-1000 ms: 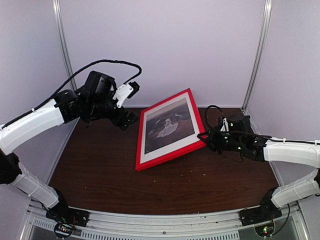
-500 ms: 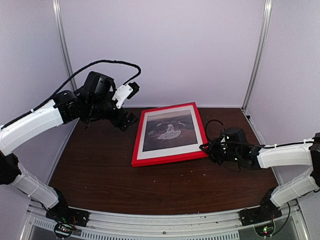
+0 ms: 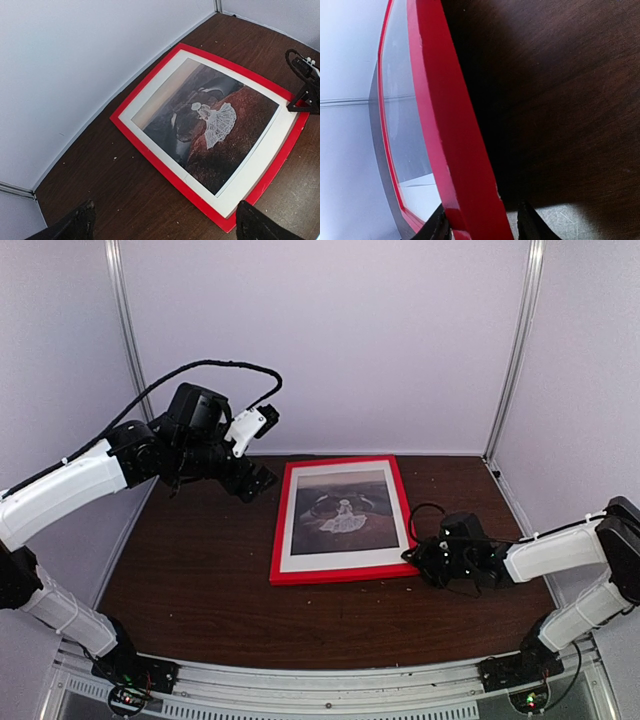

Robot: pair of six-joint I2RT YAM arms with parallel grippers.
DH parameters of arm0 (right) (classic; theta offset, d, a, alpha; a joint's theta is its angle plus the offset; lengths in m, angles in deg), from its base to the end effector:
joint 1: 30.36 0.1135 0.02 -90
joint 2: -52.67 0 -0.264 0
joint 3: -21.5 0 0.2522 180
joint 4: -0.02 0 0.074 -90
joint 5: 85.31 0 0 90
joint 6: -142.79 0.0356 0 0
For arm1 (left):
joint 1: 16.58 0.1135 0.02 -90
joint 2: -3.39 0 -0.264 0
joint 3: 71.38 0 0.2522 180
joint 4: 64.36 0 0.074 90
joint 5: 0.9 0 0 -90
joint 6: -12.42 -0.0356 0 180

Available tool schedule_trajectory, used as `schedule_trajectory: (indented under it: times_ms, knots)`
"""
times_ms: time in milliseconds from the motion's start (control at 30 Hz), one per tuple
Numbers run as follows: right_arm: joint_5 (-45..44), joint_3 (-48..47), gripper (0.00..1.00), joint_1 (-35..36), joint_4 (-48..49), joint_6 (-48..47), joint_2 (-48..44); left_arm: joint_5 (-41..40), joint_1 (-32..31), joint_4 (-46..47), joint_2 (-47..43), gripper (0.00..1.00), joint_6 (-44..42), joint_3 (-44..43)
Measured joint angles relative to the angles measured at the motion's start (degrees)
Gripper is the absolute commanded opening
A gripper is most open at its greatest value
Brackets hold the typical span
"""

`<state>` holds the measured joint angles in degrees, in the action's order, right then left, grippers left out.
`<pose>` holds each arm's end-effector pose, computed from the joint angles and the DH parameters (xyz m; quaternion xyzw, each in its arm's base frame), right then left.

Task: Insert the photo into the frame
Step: Turn over the photo frame at the center of the board, then reset both arms

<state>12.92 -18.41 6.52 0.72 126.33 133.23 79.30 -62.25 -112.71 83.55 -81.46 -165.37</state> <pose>0.1983 0.1552 0.1395 0.2554 0.8675 0.3836 0.1873 0.2207 -0.2173 0.3721 0.3334 0.8173 -0.0948 0.4602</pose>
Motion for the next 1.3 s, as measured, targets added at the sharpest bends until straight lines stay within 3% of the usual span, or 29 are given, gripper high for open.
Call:
schedule_trajectory:
  times_ms: [533, 733, 1067, 1300]
  knots:
    - [-0.3, 0.3, 0.56, 0.0, -4.0, 0.0, 0.6, 0.2, 0.0, -0.1, 0.2, 0.98, 0.0, 0.0]
    - [-2.8, -2.5, 0.62, 0.0, -15.9, -4.0, -3.0, 0.2, 0.0, -0.2, 0.2, 0.98, 0.1, 0.3]
    - [-12.2, -19.2, 0.83, -0.9, -39.7, -22.4, -9.3, -2.2, 0.3, -0.8, 0.2, 0.98, 2.8, 2.3]
    - [-18.5, -34.2, 0.97, -1.3, -50.0, -39.2, -9.2, -2.9, 5.1, 0.0, -1.4, 0.98, 8.9, 7.8]
